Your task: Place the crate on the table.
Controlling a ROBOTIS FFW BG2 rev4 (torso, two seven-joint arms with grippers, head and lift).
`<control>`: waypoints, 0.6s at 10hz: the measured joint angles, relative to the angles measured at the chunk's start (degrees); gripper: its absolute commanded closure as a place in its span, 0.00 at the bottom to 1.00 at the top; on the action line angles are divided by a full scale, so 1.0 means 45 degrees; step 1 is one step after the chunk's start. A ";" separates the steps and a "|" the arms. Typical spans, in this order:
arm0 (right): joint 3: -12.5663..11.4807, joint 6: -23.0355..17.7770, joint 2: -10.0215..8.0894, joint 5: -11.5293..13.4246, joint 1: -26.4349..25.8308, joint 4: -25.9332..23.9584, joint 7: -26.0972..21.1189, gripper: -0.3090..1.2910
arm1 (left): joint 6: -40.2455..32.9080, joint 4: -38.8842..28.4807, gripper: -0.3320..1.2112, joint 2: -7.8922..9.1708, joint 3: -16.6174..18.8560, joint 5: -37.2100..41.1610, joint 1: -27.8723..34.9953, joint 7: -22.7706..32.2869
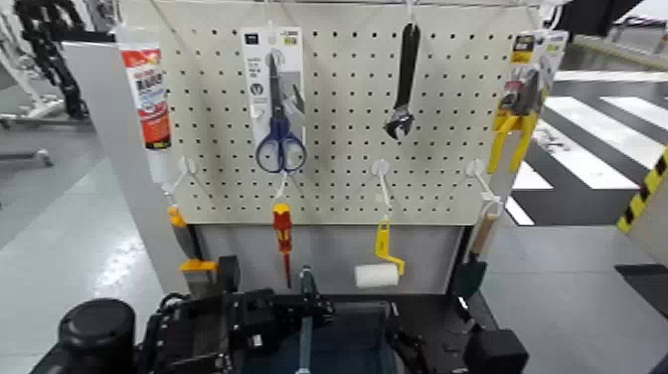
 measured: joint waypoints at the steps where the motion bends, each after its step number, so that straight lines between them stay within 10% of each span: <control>1: 0.0000 -0.0011 -0.0001 -0.0005 0.0000 0.0005 0.0000 0.28 | -0.0094 0.0301 0.99 0.0000 -0.0267 -0.0324 -0.0224 -0.0568; 6: 0.0020 0.0004 0.0007 -0.0033 0.0000 0.0007 0.0037 0.28 | -0.0293 0.0820 0.91 -0.0036 -0.0664 -0.0803 -0.0492 -0.1212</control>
